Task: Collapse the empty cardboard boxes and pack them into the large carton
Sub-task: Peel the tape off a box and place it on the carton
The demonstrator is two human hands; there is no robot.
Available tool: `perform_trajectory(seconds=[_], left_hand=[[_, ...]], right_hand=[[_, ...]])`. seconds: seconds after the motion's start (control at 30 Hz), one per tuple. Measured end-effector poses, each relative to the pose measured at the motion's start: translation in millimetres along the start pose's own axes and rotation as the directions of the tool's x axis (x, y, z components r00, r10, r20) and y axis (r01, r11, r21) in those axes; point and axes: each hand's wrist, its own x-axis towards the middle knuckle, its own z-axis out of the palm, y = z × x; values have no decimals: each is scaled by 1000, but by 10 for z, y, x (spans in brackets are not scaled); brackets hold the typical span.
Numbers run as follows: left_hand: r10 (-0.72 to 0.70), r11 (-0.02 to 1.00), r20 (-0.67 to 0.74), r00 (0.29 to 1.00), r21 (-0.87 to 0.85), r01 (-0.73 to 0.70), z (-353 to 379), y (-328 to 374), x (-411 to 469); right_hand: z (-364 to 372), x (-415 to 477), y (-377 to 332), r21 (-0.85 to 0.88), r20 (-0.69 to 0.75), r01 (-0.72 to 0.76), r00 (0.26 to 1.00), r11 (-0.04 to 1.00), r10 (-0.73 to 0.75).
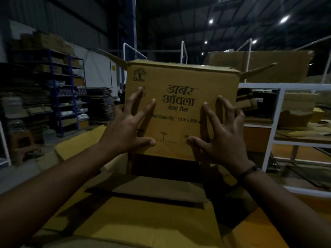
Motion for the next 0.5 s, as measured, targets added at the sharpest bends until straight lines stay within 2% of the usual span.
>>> perform_trajectory(seconds=[0.2,0.33,0.5], left_hand=[[26,998,9,1000,-63,-26,393,-358,-280],[46,986,-7,999,-163,-47,649,-520,-486],[-45,969,-18,999,-243,40,774,-621,-568]], right_hand=[[321,-217,-168,-68,38,2,999,998,1],[527,-416,-246,-70,32,3,1000,998,-1],[711,-612,-366,-17,-10,45,999,999,-46]])
